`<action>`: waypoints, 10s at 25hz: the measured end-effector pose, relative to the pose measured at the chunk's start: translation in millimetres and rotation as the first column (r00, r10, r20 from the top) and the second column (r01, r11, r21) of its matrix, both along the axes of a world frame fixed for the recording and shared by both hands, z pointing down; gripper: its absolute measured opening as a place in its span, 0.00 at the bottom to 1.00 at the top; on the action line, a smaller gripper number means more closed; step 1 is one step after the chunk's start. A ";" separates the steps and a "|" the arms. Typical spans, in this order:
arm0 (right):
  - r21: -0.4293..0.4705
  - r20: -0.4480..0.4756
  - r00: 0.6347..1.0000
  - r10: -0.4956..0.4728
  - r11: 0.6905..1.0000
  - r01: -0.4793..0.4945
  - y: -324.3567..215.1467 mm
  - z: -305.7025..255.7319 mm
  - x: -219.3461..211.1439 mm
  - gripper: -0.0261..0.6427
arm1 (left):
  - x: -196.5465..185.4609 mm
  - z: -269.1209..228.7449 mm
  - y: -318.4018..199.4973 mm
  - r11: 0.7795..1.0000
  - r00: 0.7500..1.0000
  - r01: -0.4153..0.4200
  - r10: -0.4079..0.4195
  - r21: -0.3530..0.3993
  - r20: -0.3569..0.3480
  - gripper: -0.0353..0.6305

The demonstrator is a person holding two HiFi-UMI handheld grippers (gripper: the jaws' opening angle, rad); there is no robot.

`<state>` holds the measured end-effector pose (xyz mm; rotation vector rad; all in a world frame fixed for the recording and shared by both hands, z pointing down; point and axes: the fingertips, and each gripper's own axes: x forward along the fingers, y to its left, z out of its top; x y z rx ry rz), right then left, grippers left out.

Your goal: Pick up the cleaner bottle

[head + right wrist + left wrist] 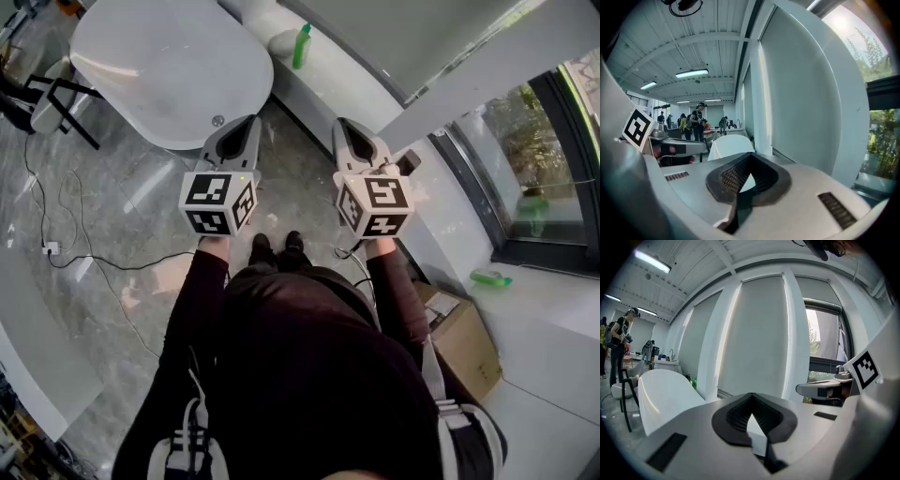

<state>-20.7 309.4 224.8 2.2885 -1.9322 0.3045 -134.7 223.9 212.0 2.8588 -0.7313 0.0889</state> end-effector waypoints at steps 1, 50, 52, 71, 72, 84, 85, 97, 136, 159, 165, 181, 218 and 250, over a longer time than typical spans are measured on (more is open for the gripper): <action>-0.001 0.001 1.000 0.003 1.000 -0.003 -0.9 0.5 0.6 0.04 | 0.1 0.1 -0.9 1.000 1.000 0.000 0.000 0.002 0.003 0.06; 0.031 -0.039 0.999 -0.021 0.999 0.023 -11.4 -8.1 66.5 0.04 | 72.5 -6.7 -14.1 0.998 0.999 0.038 -0.038 0.041 0.016 0.06; 0.031 -0.042 0.999 -0.022 0.999 0.023 -14.3 -9.3 69.4 0.04 | 76.0 -6.7 -15.6 0.999 0.999 0.036 -0.037 0.039 0.018 0.06; -0.033 -0.029 0.999 0.038 0.999 -0.039 -80.1 17.2 116.5 0.04 | 122.6 17.3 -95.9 1.000 0.998 -0.006 0.006 -0.004 0.068 0.06; -0.039 -0.026 0.999 0.042 0.998 -0.043 -86.2 19.5 120.5 0.04 | 127.2 20.1 -102.4 1.000 0.997 -0.013 0.014 -0.008 0.072 0.07; -0.112 -0.002 0.996 0.090 0.990 -0.090 -168.1 45.9 161.1 0.04 | 170.7 48.0 -185.8 0.998 0.991 -0.053 0.058 -0.046 0.123 0.07; -0.117 -0.004 0.996 0.094 0.989 -0.094 -175.2 46.9 164.0 0.04 | 173.6 51.0 -193.0 0.997 0.990 -0.055 0.061 -0.052 0.126 0.07; -0.182 -0.014 0.992 0.128 0.975 -0.129 -230.4 66.3 190.8 0.04 | 210.6 89.4 -249.8 0.988 0.978 -0.109 0.126 -0.110 0.164 0.17; -0.334 0.041 0.991 0.129 0.936 -0.108 -305.1 232.1 282.8 0.04 | 340.3 305.7 -307.1 0.976 0.896 -0.109 0.178 -0.187 0.408 0.42; -0.395 0.084 0.986 0.147 0.913 -0.102 -317.8 319.8 322.6 0.04 | 382.3 400.3 -333.8 0.978 0.868 -0.049 0.142 -0.204 0.475 0.46; -0.404 0.085 0.984 0.155 0.908 -0.108 -323.9 322.9 331.7 0.04 | 390.0 415.9 -340.9 0.978 0.855 -0.021 0.125 -0.208 0.503 0.46; -0.419 0.096 0.982 0.165 0.901 -0.111 -330.8 351.8 346.7 0.04 | 412.9 446.8 -350.7 0.978 0.868 -0.044 0.137 -0.202 0.477 0.46; -0.441 0.102 0.981 0.165 0.892 -0.104 -340.9 373.0 352.5 0.04 | 428.2 440.3 -357.8 0.995 0.901 -0.064 0.094 -0.083 0.424 0.36; -0.351 0.047 0.992 0.115 0.932 -0.091 -355.7 292.7 339.2 0.04 | 402.1 315.2 -379.7 1.000 0.953 0.006 -0.008 0.009 0.302 0.35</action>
